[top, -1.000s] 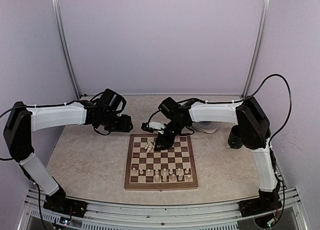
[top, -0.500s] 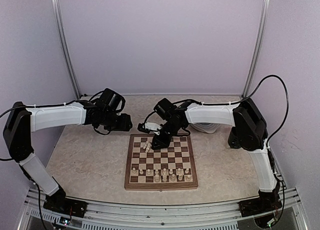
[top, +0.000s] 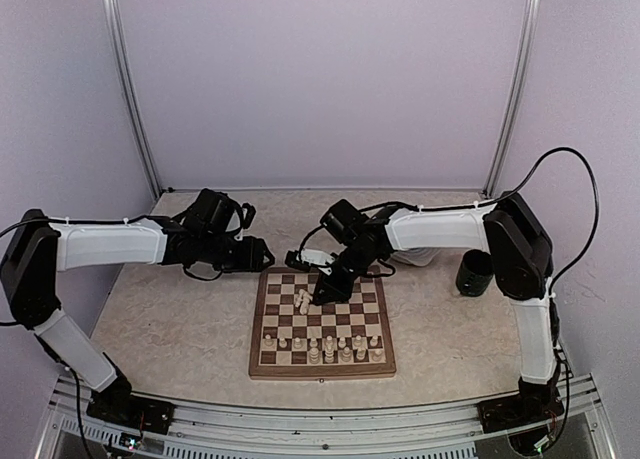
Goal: Set up the chess pieces on the board
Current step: Pick up the chess pile from the chessboard.
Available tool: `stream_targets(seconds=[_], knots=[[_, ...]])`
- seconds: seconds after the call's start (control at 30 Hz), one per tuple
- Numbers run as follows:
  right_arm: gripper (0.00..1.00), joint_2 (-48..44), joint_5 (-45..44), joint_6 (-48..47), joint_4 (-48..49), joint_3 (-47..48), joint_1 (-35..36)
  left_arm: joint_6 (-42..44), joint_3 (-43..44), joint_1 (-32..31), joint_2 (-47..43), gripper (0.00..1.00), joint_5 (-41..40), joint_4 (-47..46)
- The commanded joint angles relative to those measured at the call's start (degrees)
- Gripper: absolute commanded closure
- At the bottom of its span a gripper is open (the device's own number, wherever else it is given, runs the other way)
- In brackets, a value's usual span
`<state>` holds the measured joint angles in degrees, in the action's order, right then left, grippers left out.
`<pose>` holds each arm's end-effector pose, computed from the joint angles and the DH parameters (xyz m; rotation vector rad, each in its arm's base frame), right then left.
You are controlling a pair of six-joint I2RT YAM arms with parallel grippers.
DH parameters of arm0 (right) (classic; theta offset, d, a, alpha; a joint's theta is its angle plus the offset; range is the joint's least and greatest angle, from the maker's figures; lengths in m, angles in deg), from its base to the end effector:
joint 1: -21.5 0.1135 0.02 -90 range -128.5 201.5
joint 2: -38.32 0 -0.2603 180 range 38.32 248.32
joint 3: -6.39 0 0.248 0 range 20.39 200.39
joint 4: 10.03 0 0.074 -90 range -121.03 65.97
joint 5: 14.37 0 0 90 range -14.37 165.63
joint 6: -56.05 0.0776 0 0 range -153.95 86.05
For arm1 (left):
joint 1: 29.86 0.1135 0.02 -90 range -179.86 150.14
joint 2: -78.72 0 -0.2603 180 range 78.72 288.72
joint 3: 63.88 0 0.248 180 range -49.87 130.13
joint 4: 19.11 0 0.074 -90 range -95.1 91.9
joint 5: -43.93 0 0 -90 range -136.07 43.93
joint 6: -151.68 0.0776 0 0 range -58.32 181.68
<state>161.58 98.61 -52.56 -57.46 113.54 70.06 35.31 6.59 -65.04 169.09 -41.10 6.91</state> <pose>0.2856 0.3693 0.1321 -1.6103 2.1905 0.6982 0.2905 -0.2130 0.1807 0.2317 2.4457 -0.6004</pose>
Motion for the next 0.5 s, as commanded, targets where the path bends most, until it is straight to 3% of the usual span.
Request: stream_targets(seconds=[0.0,0.13,0.47], knots=[[0.97,-5.6,3.4,-1.6,3.3,-3.1,-0.4,-0.5,-1.6,0.2,-0.7,0.40,9.7,-7.7],[0.98,-6.8,3.8,-1.4,3.8,-3.8,-1.1,-1.3,-2.2,-0.3,0.1,0.40,16.1,-11.3],[0.99,-6.8,6.3,-1.0,3.4,-3.3,-2.8,-3.6,-2.3,-3.2,4.1,0.42,18.4,-14.9]])
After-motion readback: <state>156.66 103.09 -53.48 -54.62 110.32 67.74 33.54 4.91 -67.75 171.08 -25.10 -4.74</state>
